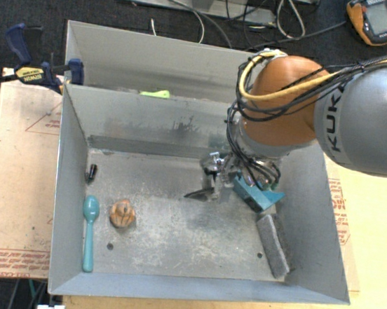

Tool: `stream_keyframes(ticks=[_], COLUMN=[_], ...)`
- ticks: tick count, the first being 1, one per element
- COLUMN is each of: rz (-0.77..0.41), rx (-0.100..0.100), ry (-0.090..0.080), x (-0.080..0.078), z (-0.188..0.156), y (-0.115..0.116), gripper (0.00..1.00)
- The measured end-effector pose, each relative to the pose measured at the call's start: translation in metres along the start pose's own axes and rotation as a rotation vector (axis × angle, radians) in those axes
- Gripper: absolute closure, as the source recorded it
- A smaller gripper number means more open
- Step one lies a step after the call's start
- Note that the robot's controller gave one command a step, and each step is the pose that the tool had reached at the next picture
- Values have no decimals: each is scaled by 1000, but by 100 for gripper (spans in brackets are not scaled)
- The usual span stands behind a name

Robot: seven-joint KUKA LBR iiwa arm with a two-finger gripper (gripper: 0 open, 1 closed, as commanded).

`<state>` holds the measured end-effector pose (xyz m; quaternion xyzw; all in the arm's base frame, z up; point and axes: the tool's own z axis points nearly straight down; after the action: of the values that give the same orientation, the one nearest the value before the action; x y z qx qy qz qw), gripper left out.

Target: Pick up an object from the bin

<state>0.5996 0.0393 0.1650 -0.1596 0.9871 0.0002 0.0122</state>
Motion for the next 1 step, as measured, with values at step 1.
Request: stream_keyframes(ticks=[1], rz=[-279], rx=[-5], ry=[9], x=[-3], z=[-19], y=[-18], gripper=[100])
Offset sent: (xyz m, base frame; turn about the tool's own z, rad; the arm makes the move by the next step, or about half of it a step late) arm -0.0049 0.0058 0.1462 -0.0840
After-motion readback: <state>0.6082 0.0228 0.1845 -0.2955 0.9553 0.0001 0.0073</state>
